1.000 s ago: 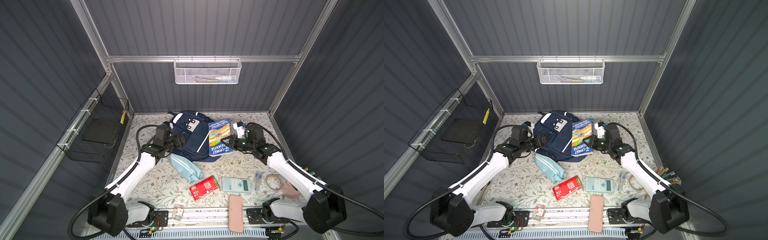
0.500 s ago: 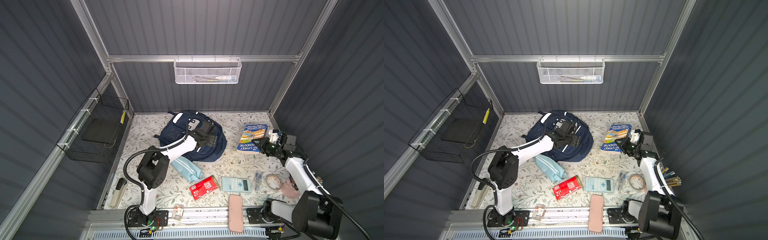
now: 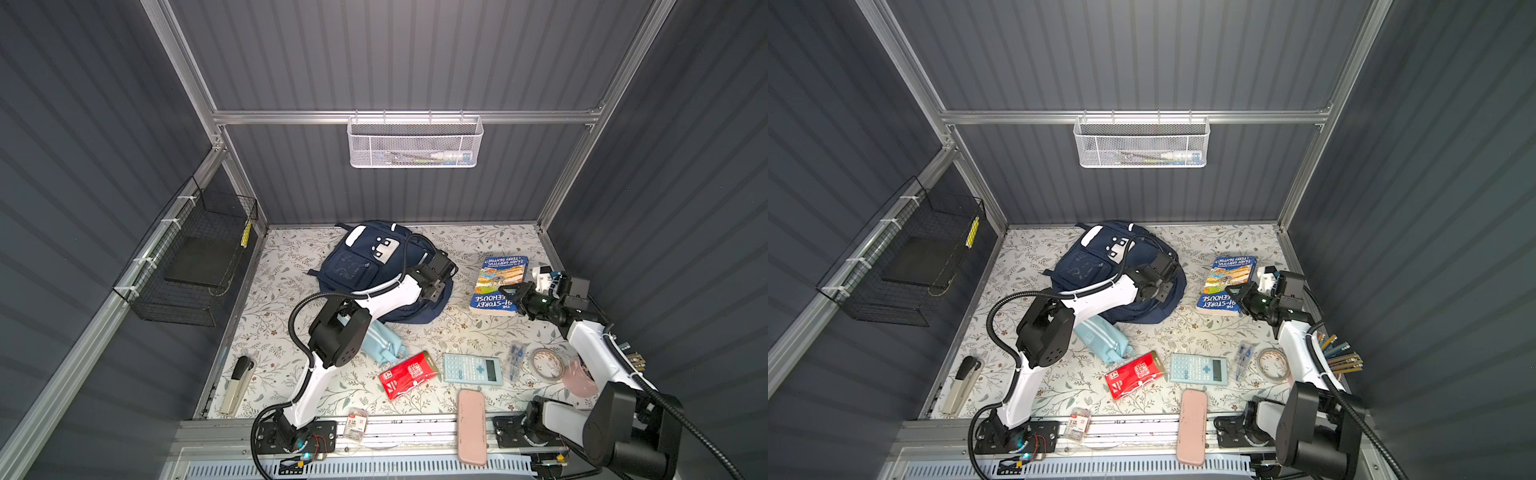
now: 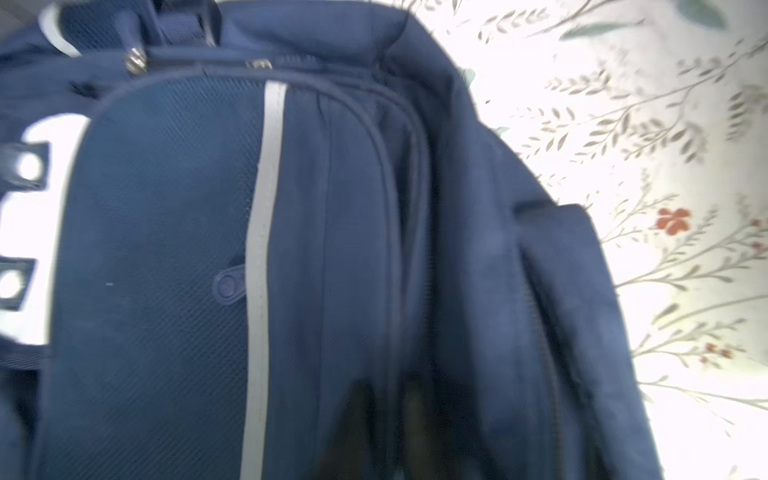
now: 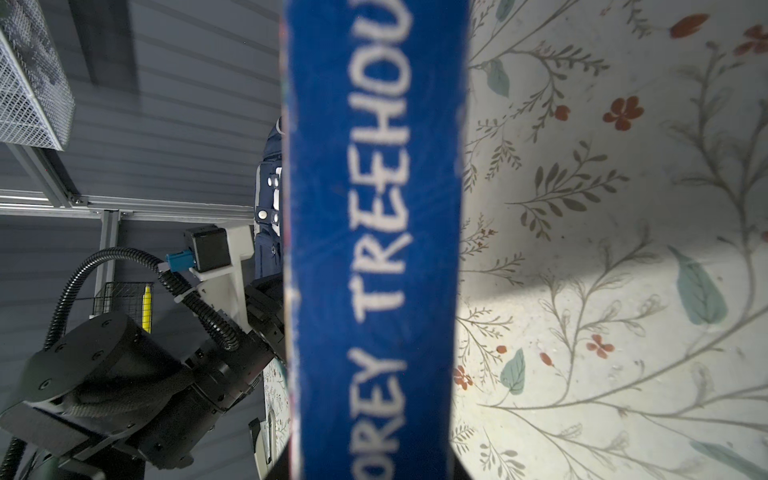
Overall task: Pack the student bag
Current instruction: 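Hold the paperback upright by the bag with right while left lifts the flap, then lower the paperback into the backpack opening with the right gripper while left holds flap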
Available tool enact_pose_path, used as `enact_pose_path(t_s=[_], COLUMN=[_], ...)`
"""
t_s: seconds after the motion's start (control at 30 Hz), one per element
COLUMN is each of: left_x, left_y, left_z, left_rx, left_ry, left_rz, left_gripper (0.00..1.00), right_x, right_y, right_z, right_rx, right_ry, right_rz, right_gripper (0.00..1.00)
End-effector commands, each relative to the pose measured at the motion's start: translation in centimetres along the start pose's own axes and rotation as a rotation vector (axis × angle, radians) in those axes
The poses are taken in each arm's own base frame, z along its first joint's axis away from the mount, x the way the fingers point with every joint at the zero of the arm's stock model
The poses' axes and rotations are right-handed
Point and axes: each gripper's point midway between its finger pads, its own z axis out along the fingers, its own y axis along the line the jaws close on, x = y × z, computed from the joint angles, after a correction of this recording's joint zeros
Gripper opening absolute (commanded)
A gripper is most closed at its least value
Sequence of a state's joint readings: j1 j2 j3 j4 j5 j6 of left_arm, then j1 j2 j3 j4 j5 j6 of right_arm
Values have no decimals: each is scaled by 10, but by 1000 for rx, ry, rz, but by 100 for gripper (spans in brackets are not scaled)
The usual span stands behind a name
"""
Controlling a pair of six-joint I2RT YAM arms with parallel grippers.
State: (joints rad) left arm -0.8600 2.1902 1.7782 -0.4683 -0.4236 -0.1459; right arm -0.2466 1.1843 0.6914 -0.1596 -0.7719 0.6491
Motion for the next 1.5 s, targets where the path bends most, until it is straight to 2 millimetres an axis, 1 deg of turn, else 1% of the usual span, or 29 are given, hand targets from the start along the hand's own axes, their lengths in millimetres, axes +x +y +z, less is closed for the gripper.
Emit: enact_pose_path(t_s=[0.0, 0.1, 0.13, 0.2, 0.27, 0.4, 0.53, 0.6, 0.67, 0.73, 0.83, 0.9, 0.93, 1.0, 1.07, 1.1, 1.13, 1.17, 1.2, 1.23, 1.27, 1.33, 1.4, 1.47], left_x=[-37, -59, -65, -71, -77, -84, -101, -109, -115, -120, -127, -130, -132, -135, -137, -136, -136, -133, -131, -128, -125, -120, -116, -112], left_y=[46, 58, 64, 77, 85, 91, 101, 102, 101, 99, 100, 103, 104, 105, 105, 104, 103, 102, 102, 104, 105, 106, 104, 101], left_z=[-52, -83, -93, -105, -117, -126, -140, -147, -150, -151, -153, -154, -156, -159, -160, -159, -158, -155, -151, -146, -142, -131, -121, -110], left_rx=[-64, 46, 66, 102, 141, 152, 167, 178, 193, 209, 214, 211, 212, 214, 222, 225, 228, 228, 224, 219, 218, 244, 259, 266], left_ry=[-79, -125, -138, -150, -176, -188, -234, -256, -266, -273, -283, -288, -292, -302, -308, -305, -303, -293, -287, -280, -276, -267, -255, -237], left_rz=[-48, -116, -137, -175, -204, -210, -243, -246, -246, -248, -251, -258, -260, -262, -263, -264, -264, -265, -266, -274, -288, -324, -340, -349], left_gripper=[0, 0, 0, 0, 0, 0, 0, 0, 0, 0, 0, 0, 0, 0, 0, 0, 0, 0, 0, 0, 0, 0, 0, 0], right_x=[-2, 11, 15, 25, 35, 42, 48, 51, 55, 64, 70, 76, 81, 88, 96, 103, 108, 112, 115, 114, 112, 100, 90, 85], right_y=[31, 47, 56, 70, 86, 122, 139, 149, 159, 167, 181, 184, 178, 177, 170, 168, 163, 159, 155, 151, 145, 139, 132, 123], right_z=[3, 17, 22, 38, 57, 91, 138, 161, 186, 215, 251, 275, 288, 306, 322, 329, 335, 338, 339, 334, 328, 304, 278, 252], right_rx=[-132, -187, -226, -268, -305, -385, -370, -398, -411, -401, -413, -373, -334, -303, -256, -242, -223, -211, -211, -216, -208, -197, -193, -179], right_ry=[8, 51, 64, 98, 142, 191, 233, 244, 254, 258, 211, 180, 173, 149, 154, 165, 173, 186, 193, 191, 191, 175, 166, 184], right_rz=[-86, -108, -101, -91, -91, -107, -102, -85, -77, -74, -75, -83, -77, -69, -43, -44, -45, -43, -34, -27, -21, -33, -59, -87], right_gripper=[0, 0, 0, 0, 0, 0, 0, 0, 0, 0, 0, 0, 0, 0, 0, 3, 8, 17, 31, 46, 53, 62, 66, 69])
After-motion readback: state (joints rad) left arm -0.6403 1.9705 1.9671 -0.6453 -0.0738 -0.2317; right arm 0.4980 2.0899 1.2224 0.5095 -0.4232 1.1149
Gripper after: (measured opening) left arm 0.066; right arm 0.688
